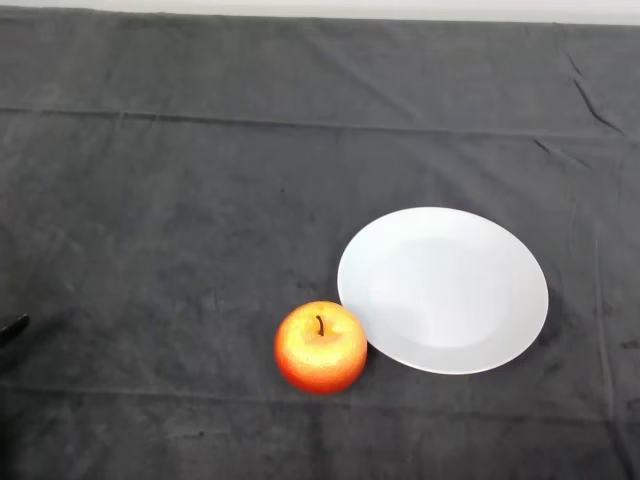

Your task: Move the apple to the plate

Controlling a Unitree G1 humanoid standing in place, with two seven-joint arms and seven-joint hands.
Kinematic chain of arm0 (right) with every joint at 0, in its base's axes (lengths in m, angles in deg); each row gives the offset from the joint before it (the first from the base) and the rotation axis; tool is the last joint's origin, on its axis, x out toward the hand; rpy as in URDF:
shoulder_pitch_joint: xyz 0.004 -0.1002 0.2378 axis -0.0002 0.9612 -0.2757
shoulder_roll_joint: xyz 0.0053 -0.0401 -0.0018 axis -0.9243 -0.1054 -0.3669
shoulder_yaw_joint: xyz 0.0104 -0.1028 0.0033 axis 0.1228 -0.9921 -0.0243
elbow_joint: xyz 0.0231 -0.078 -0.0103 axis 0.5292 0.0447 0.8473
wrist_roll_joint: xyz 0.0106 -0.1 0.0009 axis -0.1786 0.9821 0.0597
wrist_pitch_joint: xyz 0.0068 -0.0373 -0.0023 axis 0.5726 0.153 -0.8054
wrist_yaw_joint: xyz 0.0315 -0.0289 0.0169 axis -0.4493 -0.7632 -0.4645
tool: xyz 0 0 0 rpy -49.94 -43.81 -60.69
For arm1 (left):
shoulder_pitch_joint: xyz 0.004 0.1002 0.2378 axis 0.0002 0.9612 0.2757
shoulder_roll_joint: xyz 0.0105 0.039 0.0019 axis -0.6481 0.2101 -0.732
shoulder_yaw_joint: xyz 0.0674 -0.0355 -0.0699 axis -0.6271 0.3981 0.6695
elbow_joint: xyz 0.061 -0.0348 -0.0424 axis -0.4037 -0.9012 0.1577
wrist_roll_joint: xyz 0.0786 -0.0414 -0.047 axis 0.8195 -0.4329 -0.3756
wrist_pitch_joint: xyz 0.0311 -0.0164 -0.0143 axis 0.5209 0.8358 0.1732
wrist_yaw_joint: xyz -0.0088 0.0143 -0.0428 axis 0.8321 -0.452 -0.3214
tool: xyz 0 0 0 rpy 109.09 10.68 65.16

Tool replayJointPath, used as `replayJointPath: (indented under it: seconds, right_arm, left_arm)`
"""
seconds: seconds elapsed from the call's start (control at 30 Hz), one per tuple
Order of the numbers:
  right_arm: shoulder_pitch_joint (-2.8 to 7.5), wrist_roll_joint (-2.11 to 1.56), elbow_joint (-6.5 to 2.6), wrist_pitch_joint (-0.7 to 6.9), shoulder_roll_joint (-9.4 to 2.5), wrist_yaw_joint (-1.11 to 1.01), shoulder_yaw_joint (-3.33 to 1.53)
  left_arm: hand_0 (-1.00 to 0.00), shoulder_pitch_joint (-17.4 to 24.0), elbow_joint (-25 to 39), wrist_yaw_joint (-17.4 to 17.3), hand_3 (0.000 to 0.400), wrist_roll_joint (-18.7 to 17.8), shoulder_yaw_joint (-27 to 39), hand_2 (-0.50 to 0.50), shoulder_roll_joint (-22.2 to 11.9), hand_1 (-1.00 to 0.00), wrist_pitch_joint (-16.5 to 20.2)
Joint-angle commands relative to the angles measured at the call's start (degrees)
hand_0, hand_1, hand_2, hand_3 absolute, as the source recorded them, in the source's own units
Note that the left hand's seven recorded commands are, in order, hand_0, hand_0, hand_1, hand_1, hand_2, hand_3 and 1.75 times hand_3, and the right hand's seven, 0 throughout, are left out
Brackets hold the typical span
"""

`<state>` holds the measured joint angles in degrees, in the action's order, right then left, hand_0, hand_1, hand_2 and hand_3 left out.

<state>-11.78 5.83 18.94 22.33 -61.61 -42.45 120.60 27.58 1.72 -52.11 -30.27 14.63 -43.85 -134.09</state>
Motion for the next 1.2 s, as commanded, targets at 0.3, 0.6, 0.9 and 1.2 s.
replayJointPath:
  seconds: [0.3, 0.6, 0.9, 1.2]
  right_arm:
    - [0.11, -0.84, 0.75, -0.51, 0.61, -0.83, 0.50]
    - [0.12, -0.84, 0.77, -0.50, 0.60, -0.82, 0.50]
    - [0.15, -0.81, 0.90, -0.47, 0.55, -0.75, 0.46]
    - [0.23, -0.74, 1.16, -0.41, 0.44, -0.59, 0.38]
  left_arm:
    - [0.00, -3.0, -1.2, 0.1, 0.000, 1.7, 1.3, 0.00, -0.7, 0.00, -1.6]
    - [0.00, -2.1, 4.0, 2.2, 0.000, 3.9, -0.4, 0.00, 0.0, 0.00, -0.8]
    - [0.00, 1.5, 14.7, 4.8, 0.000, 7.0, -3.0, 0.00, 1.1, 0.00, 1.6]
    - [0.00, 6.3, 27.5, 5.7, 0.000, 10.4, -6.6, 0.00, 2.2, 0.00, 6.6]
